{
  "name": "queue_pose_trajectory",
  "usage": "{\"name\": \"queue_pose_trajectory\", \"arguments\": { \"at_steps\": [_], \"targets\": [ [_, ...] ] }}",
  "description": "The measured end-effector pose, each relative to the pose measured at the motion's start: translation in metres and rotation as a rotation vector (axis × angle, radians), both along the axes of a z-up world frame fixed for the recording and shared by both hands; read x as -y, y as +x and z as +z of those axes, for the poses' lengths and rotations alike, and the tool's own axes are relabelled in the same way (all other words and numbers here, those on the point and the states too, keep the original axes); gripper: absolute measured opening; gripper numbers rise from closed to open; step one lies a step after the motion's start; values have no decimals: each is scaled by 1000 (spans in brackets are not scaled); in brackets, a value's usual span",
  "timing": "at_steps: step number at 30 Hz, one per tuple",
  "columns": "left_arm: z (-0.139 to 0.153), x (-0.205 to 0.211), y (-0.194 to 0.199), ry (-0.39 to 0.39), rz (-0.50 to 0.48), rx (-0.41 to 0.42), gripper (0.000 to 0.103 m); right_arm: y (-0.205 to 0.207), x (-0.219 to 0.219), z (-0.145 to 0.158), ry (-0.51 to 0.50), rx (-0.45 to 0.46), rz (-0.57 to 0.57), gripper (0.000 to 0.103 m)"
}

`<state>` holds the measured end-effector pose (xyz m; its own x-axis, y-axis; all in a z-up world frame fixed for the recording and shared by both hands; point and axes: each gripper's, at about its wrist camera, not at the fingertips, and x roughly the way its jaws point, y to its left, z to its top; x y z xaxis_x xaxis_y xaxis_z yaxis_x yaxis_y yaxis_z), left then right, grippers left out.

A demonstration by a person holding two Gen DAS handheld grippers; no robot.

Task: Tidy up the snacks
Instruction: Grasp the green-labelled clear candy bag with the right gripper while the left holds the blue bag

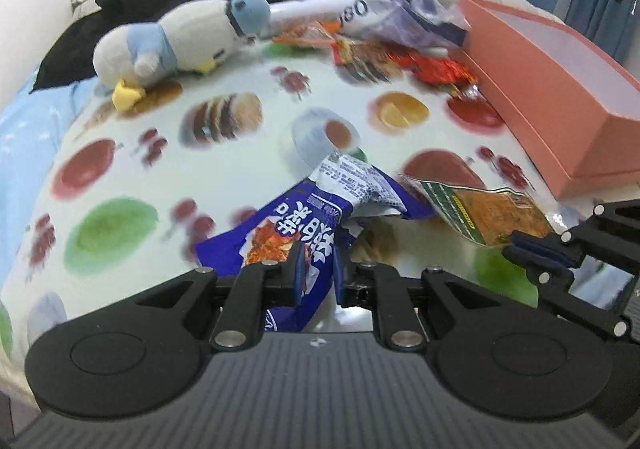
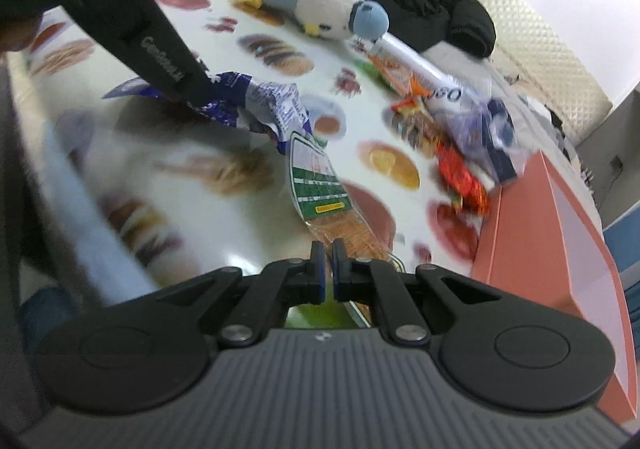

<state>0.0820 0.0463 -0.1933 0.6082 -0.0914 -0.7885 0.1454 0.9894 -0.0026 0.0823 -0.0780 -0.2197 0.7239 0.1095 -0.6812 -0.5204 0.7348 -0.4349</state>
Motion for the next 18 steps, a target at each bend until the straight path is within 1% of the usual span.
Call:
{"name": "queue_pose_trajectory", "arguments": {
  "at_steps": [3, 4, 8, 10, 11, 12, 13, 14, 15, 16, 18],
  "targets": [
    [0, 13, -9, -36, -13, -31, 17, -12, 10, 3, 2, -37, -6, 7],
    [-1, 17, -12, -44, -21, -46, 17, -14, 13, 4, 9, -50, -17, 9],
    [-1, 24, -15, -89, -33, -78, 18, -17, 24, 10, 100, -126, -56, 9],
    [0, 24, -13, -87, -40, -80, 18, -16, 29, 14, 147, -148, -60, 12],
    [1, 23, -12, -78, -42, -80, 19, -16, 32, 15, 182, -165, -64, 23],
    [2, 22, -11, -70, -43, -78, 26, -14, 36, 17, 215, -184, -68, 41],
    [5, 21, -11, -66, -53, -68, 30, -12, 40, 19, 252, -203, -72, 49],
    [7, 20, -11, -67, -67, -48, 40, -9, 44, 20, 279, -217, -73, 60],
    [9, 17, -11, -69, -81, -29, 52, -6, 47, 21, 303, -234, -71, 65],
    [11, 15, -10, -69, -103, -9, 56, -3, 50, 22, 315, -249, -66, 66],
    [13, 12, -5, -57, -151, 11, 60, 4, 56, 21, 335, -282, -67, 78]
  ]
}}
